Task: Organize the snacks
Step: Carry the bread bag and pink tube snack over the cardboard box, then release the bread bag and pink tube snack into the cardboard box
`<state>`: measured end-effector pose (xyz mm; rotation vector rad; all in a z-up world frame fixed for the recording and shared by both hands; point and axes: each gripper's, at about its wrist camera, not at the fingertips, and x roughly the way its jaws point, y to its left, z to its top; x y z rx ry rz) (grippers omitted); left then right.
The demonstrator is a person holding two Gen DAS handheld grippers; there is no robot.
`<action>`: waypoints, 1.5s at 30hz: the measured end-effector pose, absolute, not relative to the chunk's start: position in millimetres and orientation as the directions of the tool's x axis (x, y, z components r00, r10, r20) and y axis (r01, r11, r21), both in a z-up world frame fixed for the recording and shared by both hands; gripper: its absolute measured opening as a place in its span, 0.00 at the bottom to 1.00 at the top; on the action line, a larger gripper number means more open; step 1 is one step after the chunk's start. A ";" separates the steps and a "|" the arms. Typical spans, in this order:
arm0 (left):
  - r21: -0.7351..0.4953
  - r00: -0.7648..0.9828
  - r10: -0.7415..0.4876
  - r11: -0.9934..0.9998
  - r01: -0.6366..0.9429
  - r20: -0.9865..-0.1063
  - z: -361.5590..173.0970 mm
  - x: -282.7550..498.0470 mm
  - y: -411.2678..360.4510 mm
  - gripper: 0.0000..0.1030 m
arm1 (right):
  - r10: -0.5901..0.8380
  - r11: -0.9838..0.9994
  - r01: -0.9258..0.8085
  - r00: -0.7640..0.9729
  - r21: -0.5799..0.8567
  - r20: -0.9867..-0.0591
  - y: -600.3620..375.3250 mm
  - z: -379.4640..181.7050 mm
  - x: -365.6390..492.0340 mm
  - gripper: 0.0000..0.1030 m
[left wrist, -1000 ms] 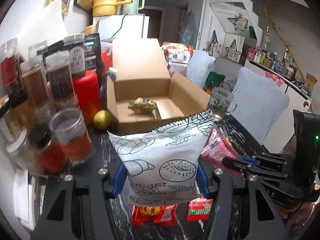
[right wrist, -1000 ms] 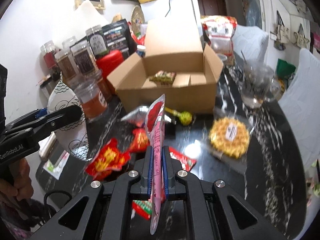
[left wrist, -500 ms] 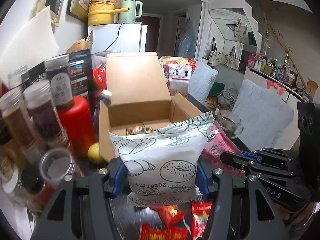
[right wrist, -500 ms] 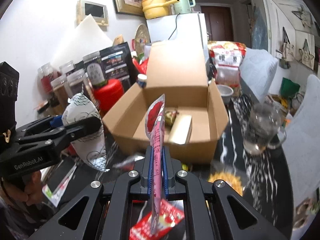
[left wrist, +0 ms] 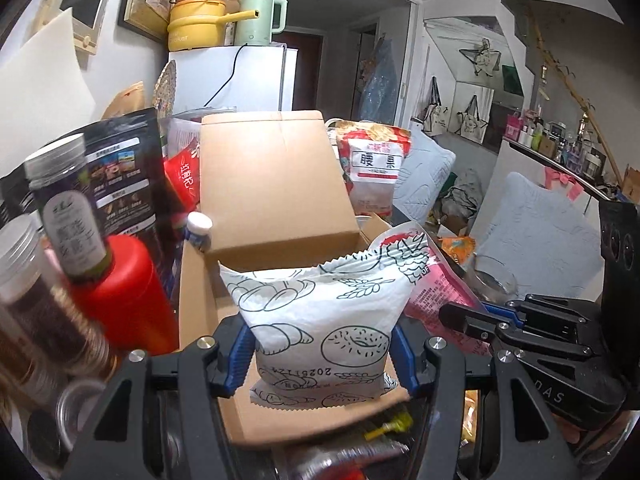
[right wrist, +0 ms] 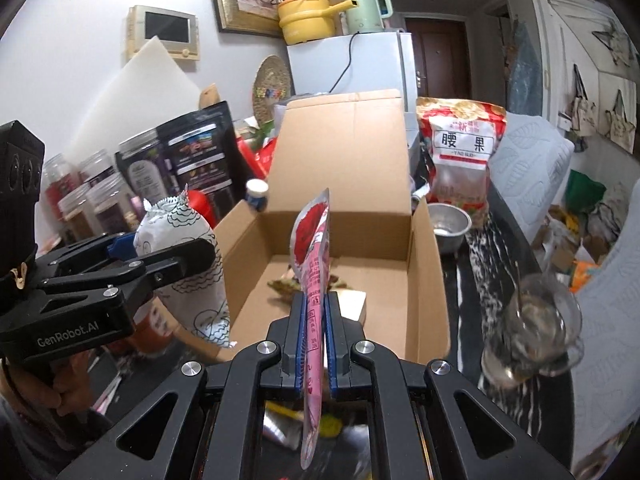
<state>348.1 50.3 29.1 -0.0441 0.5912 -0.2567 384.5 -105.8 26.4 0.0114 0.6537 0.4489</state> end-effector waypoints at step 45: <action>0.015 0.577 -0.044 0.995 0.097 -0.816 -61.1 485.8 38.7 0.57 | 0.281 0.935 -0.345 0.566 0.086 -0.775 -70.9 -39.0 500.1 0.11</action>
